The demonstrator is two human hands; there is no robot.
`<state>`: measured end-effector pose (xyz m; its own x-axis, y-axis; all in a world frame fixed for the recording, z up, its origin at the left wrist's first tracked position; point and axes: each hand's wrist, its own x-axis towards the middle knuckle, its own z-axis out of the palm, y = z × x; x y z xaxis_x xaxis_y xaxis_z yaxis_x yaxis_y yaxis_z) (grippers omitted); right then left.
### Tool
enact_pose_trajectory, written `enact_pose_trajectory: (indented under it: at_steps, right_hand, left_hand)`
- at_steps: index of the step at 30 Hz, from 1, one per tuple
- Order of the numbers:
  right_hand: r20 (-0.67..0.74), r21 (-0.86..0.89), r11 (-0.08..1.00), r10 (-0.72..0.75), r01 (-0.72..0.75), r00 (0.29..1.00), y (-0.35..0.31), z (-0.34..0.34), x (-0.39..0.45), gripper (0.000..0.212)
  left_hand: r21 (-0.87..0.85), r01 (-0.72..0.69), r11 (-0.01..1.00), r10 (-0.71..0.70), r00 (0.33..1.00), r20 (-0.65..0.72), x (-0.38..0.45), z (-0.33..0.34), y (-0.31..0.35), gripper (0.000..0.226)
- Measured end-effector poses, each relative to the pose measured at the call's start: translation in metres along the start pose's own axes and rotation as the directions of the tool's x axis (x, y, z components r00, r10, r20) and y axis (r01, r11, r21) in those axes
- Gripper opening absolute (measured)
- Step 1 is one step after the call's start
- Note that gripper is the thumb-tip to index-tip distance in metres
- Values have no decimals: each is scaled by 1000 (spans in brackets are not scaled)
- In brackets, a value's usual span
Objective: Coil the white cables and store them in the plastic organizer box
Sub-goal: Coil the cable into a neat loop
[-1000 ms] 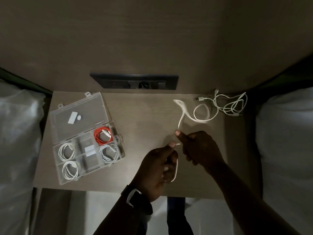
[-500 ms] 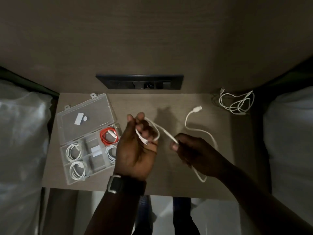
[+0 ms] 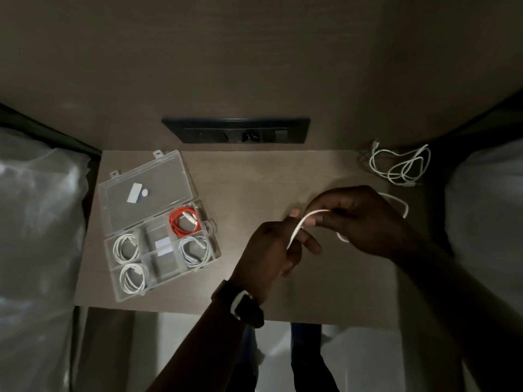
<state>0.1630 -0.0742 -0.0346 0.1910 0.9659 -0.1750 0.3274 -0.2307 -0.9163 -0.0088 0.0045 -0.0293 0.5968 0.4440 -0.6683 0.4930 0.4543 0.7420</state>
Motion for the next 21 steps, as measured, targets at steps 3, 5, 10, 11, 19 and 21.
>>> enact_pose_trajectory:
  at_steps: [3, 5, 10, 11, 19, 21]
  right_hand:
    - [-65, 307, 944, 146, -120, 987, 11, 1, -1, 14]
    - [-43, 484, 855, 235, -186, 971, 12, 10, -4, 27]
    - [132, 510, 770, 370, -383, 920, -6, 58, -32, 55]
    - [151, 476, 785, 371, -396, 916, -10, 64, -40, 52]
    - [-38, -253, 967, -56, 44, 998, -15, 15, -36, 23]
    - [-204, -190, 982, -40, 1, 978, -6, 4, -14, 16]
  left_hand:
    - [-459, 197, 866, -97, 968, 232, 1, 5, 16, 54]
    - [-675, 271, 687, -12, 932, 363, 1, 9, 24, 42]
    - [-982, 21, 188, 73, 997, 35, 9, -7, 28, 34]
    - [-982, -86, 166, 22, 996, -83, 14, -16, 27, 34]
    - [23, -103, 994, 105, 992, -75, 23, 1, -3, 49]
    - [140, -77, 987, 79, 997, -5, 14, 4, -4, 71]
